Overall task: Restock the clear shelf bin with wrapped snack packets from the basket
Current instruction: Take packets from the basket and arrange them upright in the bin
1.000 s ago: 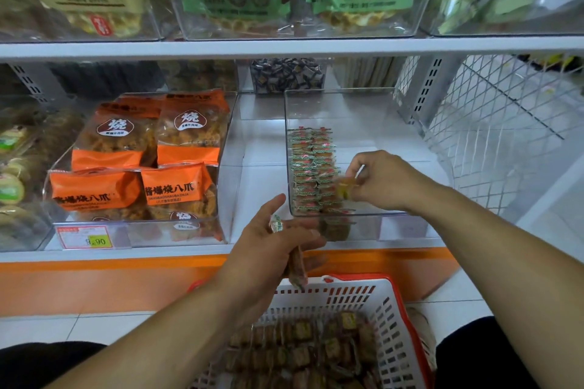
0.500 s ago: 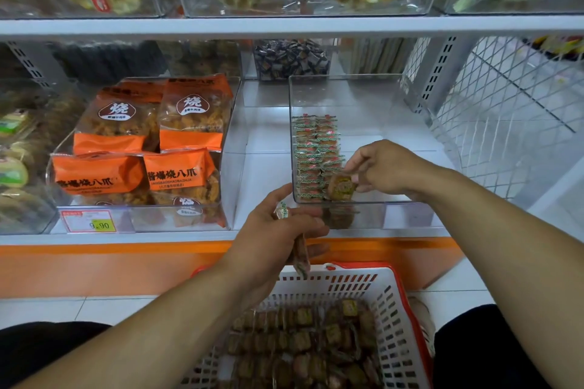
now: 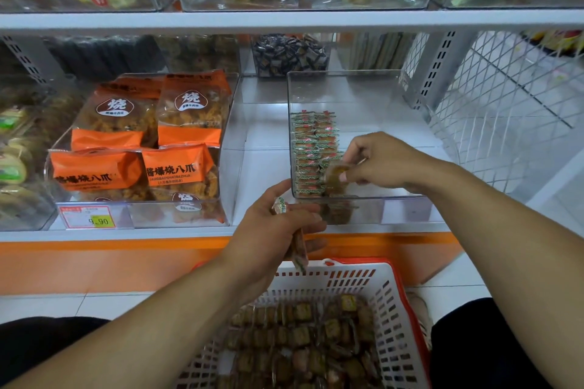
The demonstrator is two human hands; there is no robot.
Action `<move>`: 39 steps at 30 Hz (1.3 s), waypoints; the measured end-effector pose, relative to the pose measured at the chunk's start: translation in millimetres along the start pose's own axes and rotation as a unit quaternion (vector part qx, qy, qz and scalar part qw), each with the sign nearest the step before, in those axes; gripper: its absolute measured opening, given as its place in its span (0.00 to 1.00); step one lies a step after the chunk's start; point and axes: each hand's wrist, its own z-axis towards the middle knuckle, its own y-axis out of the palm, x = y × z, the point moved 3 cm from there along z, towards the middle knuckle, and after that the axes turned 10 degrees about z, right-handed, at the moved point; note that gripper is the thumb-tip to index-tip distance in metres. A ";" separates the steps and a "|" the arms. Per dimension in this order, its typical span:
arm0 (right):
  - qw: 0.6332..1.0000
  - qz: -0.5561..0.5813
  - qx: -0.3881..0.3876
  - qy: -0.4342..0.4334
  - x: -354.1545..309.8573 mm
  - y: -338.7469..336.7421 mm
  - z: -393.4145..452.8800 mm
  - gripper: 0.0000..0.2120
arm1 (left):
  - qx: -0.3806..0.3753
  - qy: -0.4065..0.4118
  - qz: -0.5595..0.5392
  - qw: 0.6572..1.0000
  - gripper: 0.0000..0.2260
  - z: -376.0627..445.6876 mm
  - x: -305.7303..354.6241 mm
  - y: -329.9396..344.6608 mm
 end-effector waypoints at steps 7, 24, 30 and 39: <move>0.997 0.006 -0.014 -0.077 -7.4 -7.8 -3.0 0.11 | 0.001 0.014 0.011 1.000 0.28 -2.8 -4.5 3.3; 0.989 -0.124 -0.076 -0.013 -0.2 7.6 -3.5 0.09 | -0.018 0.035 0.038 0.998 0.32 -0.8 -9.2 5.4; 0.990 0.054 -0.053 0.116 17.8 2.3 1.0 0.05 | -0.021 0.034 0.035 0.999 0.32 -1.1 -9.5 4.0; 0.983 -0.024 -0.082 0.161 21.1 14.2 9.8 0.06 | -0.013 0.025 0.036 0.999 0.33 -0.1 -9.8 5.3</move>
